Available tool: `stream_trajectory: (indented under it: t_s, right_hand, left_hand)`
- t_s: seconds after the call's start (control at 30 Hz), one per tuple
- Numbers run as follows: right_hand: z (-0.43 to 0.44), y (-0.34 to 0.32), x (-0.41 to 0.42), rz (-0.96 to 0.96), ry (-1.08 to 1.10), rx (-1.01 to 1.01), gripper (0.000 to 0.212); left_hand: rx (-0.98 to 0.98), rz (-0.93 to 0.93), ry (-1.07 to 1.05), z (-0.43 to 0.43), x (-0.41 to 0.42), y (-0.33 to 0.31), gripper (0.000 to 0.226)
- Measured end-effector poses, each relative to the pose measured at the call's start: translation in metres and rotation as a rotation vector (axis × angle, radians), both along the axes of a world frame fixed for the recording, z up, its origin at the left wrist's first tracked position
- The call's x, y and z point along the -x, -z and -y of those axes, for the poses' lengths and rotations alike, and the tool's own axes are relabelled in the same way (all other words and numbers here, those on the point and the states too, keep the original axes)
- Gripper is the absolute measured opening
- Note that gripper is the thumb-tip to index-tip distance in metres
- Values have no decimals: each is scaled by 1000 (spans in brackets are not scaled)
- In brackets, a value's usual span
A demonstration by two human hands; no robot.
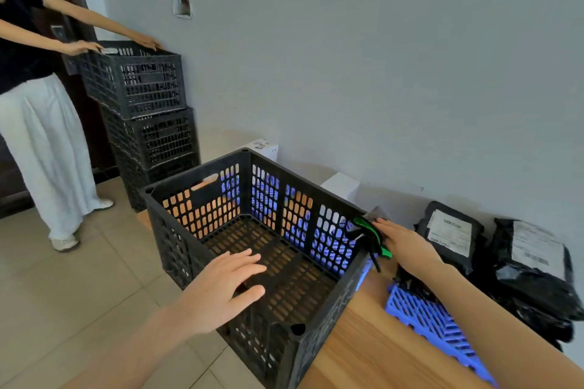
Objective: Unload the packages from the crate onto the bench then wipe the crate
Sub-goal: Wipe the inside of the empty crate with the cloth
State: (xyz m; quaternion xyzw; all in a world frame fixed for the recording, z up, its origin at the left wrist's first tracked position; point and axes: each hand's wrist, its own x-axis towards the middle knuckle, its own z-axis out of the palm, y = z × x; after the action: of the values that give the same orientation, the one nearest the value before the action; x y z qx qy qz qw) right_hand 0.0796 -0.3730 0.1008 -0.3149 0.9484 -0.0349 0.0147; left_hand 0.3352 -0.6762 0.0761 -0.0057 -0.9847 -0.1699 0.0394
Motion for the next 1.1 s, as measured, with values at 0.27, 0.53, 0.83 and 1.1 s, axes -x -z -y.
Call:
stream_trajectory:
  t_s: [0.27, 0.53, 0.83, 1.1]
  right_hand:
    - [34, -19, 15, 134, 401, 474, 30]
    - [61, -26, 11, 16, 440, 419, 22]
    - [69, 6, 49, 33, 323, 89, 33]
    - [136, 14, 58, -130, 190, 27, 45]
  left_hand:
    - [-3, -53, 10, 89, 25, -17, 89]
    - [10, -121, 67, 138, 74, -17, 102]
    - [47, -66, 91, 153, 140, -16, 70]
    - [95, -88, 77, 194, 186, -12, 50]
